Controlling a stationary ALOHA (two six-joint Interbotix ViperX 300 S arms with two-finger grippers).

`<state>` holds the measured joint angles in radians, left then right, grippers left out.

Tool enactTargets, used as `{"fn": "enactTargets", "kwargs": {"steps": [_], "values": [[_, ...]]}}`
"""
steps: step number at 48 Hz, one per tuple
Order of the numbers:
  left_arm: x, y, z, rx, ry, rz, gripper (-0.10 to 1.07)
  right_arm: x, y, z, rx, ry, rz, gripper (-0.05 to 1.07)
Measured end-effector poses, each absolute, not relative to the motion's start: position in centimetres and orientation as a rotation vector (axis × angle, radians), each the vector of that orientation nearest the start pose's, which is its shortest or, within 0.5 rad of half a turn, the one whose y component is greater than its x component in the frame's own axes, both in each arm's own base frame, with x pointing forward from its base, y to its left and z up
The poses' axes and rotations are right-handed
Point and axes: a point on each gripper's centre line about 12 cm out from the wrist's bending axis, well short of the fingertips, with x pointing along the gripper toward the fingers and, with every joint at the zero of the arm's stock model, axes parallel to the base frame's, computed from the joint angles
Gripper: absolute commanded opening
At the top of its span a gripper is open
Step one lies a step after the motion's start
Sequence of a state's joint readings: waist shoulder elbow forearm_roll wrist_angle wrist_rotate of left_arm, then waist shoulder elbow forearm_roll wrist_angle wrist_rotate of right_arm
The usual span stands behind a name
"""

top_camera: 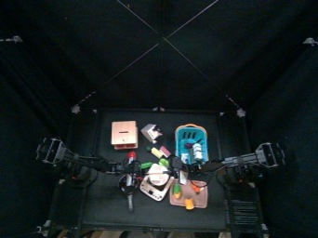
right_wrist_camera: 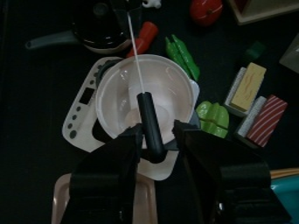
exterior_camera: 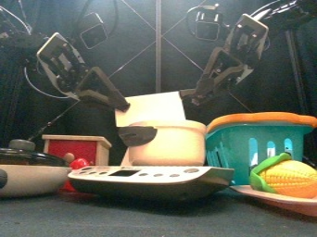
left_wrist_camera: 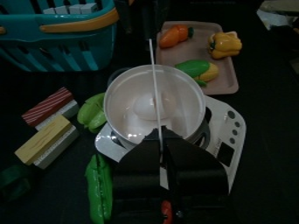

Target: Place cleaver on drawer

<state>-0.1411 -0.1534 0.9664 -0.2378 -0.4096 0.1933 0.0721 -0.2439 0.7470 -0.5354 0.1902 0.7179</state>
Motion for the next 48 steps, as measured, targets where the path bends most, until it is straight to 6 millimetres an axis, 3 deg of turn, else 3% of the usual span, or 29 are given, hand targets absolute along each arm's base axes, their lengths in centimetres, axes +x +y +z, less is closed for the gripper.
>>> {"fn": "enactTargets", "kwargs": {"steps": [14, 26, 31, 41, 48], "values": [[32.6, -3.5, 16.5, 0.026, 0.416, -0.041, 0.29, 34.9, 1.3, 21.7, 0.103, 0.655, -0.083, 0.7], [32.6, -3.2, 16.6, 0.025, 0.411, -0.032, 0.31, 34.9, 1.3, 21.7, 0.101, 0.656, -0.083, 0.54], [32.6, -3.0, 16.6, 0.023, 0.409, -0.025, 0.37, 34.9, 1.3, 21.7, 0.104, 0.656, -0.084, 0.5], [32.8, -2.6, 17.1, 0.021, 0.371, -0.008, 0.63, 34.8, 1.3, 21.5, 0.122, 0.663, -0.088, 0.48], [32.6, -2.1, 18.2, 0.015, 0.3, 0.012, 0.75, 34.7, 1.3, 21.4, 0.128, 0.665, -0.092, 0.48]]}}
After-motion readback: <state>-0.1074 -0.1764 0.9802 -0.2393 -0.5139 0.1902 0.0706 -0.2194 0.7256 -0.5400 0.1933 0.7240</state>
